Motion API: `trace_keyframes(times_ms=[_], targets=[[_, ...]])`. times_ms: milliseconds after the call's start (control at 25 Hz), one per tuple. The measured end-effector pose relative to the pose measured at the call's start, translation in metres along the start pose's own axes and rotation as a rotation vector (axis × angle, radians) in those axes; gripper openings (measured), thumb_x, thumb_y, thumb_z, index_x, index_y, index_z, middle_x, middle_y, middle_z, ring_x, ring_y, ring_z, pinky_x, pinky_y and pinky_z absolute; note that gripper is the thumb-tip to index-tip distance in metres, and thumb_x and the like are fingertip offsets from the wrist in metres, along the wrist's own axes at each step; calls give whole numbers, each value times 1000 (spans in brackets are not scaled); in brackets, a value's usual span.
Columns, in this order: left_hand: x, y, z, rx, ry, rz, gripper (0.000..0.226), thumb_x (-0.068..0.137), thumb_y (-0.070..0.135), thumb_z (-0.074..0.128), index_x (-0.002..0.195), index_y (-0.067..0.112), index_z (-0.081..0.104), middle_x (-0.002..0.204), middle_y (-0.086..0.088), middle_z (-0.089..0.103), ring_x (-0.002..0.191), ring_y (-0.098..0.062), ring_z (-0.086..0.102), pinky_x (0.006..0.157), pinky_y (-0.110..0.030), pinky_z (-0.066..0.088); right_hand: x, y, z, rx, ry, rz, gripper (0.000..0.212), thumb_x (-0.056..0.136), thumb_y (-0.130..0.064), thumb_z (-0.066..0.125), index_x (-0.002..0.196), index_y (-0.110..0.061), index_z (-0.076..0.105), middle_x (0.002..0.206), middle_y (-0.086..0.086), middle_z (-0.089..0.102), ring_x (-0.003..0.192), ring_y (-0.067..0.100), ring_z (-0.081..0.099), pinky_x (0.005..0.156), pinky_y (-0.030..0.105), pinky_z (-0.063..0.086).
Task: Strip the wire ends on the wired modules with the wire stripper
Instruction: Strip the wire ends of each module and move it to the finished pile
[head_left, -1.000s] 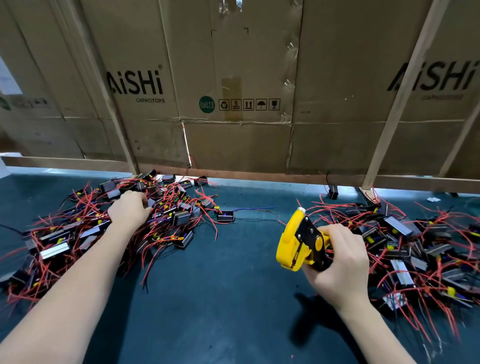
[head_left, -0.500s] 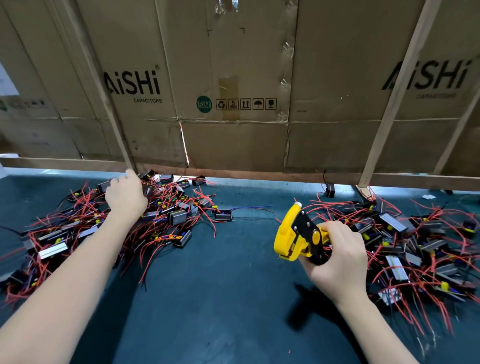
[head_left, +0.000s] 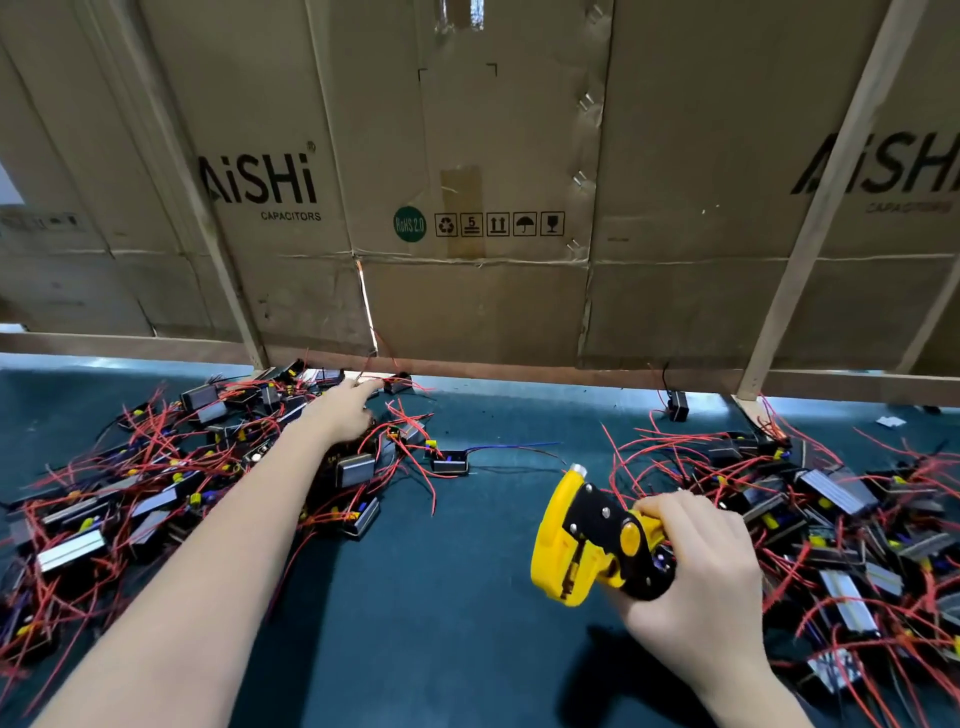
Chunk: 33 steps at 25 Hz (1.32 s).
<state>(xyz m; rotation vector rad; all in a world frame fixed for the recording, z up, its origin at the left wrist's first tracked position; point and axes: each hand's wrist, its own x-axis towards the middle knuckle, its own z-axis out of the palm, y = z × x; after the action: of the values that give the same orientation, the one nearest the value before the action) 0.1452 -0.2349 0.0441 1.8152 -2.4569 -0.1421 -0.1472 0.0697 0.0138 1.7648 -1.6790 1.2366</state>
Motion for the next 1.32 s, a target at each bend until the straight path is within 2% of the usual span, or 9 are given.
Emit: trace_keyframes(times_ms=[200,400,640,800,920,1000,1160,1240,1320], targets=[[19,1,5,72,-41,-135,38,101,23,41,136,10,50,143,-21,39,121,-38,52,102,-43,44,3,-1,3,-25,-32,19,35,61,-42,63,79,-12,63,76,-2,55,67,29,54,64,41,39],[12,19,16,34,160,-417,33,97,19,51,129,10,52,141,-20,31,111,-39,59,89,-42,48,2,1,1,-55,-12,23,36,61,-42,64,80,-12,63,77,-2,57,70,28,54,65,40,40],[5,23,15,-1,217,-506,34,91,12,59,124,6,57,132,-25,45,122,-40,49,93,-46,46,3,3,-1,-69,4,42,35,61,-43,67,78,-13,62,75,-2,57,69,29,55,65,39,39],[-3,21,10,-29,350,-459,37,88,6,66,121,-4,53,121,-26,57,112,-45,58,86,-47,50,2,5,-1,-82,-1,45,37,61,-46,67,79,-13,62,75,-2,56,70,29,55,66,39,39],[-10,14,3,-125,458,-452,37,84,8,69,112,0,47,107,-26,63,100,-47,62,79,-45,48,3,4,0,-76,0,49,37,61,-46,65,79,-14,62,74,-3,55,69,29,55,67,37,36],[-11,8,-9,-128,389,-460,40,81,13,72,111,0,49,106,-25,65,100,-44,62,79,-43,48,3,4,2,-76,-12,46,37,61,-46,64,79,-14,62,74,-3,55,69,28,54,67,36,35],[-18,3,-30,-16,15,-341,18,86,14,61,95,-1,64,95,-18,68,87,-32,63,74,-34,51,0,5,3,-101,-39,41,39,62,-49,65,79,-13,62,75,-3,55,69,28,54,68,37,37],[-22,1,-27,-5,-14,-300,13,87,13,59,92,2,64,89,-15,64,86,-30,63,77,-34,52,-1,5,2,-106,-40,45,41,62,-50,66,79,-14,62,75,-3,56,69,28,54,68,37,37],[-29,-1,-21,-16,97,-290,14,86,17,65,95,6,65,97,-14,65,97,-32,64,81,-36,52,-1,5,2,-110,-39,54,41,62,-51,64,79,-14,62,75,-3,56,70,29,55,68,37,37]])
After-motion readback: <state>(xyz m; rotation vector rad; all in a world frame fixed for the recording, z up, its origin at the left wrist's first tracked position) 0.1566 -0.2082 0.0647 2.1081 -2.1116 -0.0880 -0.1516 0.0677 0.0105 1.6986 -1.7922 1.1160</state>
